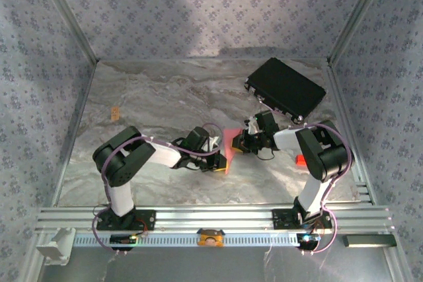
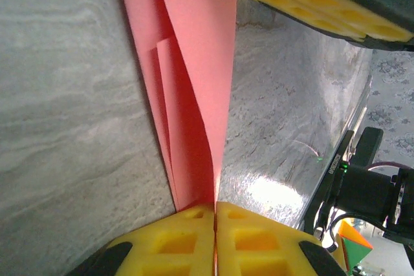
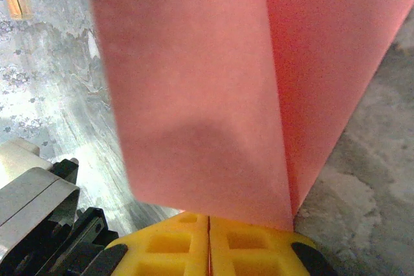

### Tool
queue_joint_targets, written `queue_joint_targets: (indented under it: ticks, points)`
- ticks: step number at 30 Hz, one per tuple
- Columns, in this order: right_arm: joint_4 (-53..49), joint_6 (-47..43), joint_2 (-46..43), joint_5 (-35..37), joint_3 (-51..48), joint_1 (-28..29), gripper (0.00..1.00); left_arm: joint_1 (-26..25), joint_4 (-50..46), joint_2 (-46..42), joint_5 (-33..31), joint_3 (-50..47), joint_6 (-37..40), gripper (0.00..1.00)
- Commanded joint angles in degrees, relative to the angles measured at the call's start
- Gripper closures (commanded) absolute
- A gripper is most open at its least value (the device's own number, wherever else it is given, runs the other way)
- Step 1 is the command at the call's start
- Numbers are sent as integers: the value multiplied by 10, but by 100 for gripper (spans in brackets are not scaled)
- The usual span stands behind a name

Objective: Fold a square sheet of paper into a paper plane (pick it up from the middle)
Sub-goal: Fold the wing for the fifth time at the center of the table.

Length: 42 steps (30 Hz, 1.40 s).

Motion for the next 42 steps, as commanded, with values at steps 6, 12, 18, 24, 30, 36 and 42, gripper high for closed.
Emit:
queue_joint_targets:
  ticks: [6, 12, 18, 24, 30, 36, 42]
  points:
    - [-49, -12, 31, 65, -5, 3, 90, -27, -89, -2, 36, -28, 9, 93]
    - [-51, -12, 32, 65, -3, 3, 90, -28, -88, -1, 37, -32, 11, 95]
    - [-52, -12, 32, 65, -4, 3, 90, -30, -92, 0, 37, -35, 10, 89]
    - [-51, -12, 34, 64, -3, 4, 90, -31, -94, -4, 35, -42, 11, 90]
    - [-52, -11, 36, 66, -2, 5, 90, -33, -91, -4, 39, -41, 13, 98]
    - [-54, -11, 36, 66, -1, 5, 90, -36, -96, -8, 34, -43, 13, 86]
    - [-54, -11, 36, 67, -1, 5, 90, -37, -95, -23, 29, -45, 13, 82]
